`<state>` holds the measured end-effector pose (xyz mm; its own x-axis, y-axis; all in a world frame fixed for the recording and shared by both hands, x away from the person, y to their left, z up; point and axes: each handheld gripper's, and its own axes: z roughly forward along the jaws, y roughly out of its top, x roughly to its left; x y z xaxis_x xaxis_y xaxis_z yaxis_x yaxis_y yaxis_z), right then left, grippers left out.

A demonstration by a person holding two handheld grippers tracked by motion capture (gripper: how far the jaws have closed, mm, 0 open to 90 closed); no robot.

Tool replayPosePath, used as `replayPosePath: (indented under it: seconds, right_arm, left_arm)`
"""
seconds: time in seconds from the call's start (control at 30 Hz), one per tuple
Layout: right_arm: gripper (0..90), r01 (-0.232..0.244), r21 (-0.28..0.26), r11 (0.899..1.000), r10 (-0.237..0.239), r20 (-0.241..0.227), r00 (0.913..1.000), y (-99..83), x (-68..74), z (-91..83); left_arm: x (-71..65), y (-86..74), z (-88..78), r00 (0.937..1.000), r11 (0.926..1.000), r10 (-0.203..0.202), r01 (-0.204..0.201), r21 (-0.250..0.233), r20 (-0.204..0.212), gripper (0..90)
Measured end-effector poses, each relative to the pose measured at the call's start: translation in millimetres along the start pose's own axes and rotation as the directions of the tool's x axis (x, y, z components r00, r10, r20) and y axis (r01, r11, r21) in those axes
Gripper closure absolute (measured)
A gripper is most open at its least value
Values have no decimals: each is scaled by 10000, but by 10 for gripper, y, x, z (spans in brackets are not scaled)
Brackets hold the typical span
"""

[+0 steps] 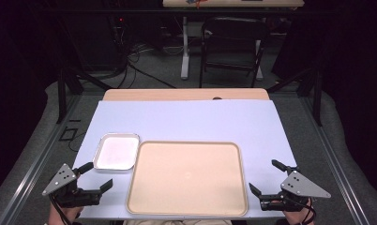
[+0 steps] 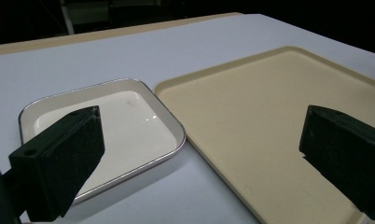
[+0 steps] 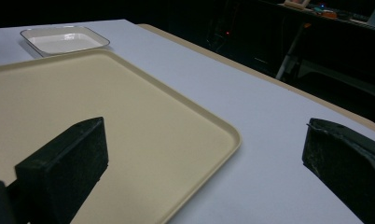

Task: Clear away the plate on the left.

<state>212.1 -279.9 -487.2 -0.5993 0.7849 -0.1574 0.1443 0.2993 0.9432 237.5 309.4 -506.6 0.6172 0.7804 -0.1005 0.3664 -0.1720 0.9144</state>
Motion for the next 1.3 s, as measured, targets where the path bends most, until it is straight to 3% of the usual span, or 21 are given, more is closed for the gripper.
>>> replayPosePath:
  seconds: [0.2,0.23,0.37,0.4,0.53,0.73,0.83,0.93,1.2,1.3]
  right_arm:
    - [0,-59,67,10000,59,-46,10000,-5,-10,9]
    - [0,-50,109,9999,51,-71,10000,-7,-11,13]
    - [0,-31,187,9998,32,-16,10000,-3,-5,11]
    - [0,-31,187,9998,32,-16,10000,-3,-5,11]
    - [0,-50,400,9992,49,27,10000,-3,-3,32]
    - [0,-105,516,9986,104,13,9999,-6,-9,42]
    - [0,-59,567,9984,58,29,10000,-7,-15,54]
    - [0,-52,578,9983,50,40,10000,-6,-12,53]
    - [0,-70,649,9979,67,48,10000,-10,-6,60]
    - [0,-105,654,9978,102,41,9999,-11,-7,59]
  left_arm:
    - [-2,17,1,9999,9999,-90,89,61,97,1]
    - [-1,23,1,9999,9998,-106,106,192,-40,1]
    - [27,22,4,9991,9986,-396,400,344,-117,3]
    - [42,27,8,9990,9984,-452,449,338,67,3]
    - [72,53,61,9976,9956,-680,672,654,99,0]
    - [94,103,92,9965,9918,-824,833,974,-129,4]
    - [126,121,109,9933,9855,-1093,1130,1264,-362,6]
    - [185,145,157,9886,9744,-1417,1485,1688,-513,6]
    - [315,221,218,9844,9703,-1593,1702,1719,-754,7]
    - [408,261,257,9790,9674,-1792,1932,1636,-969,7]
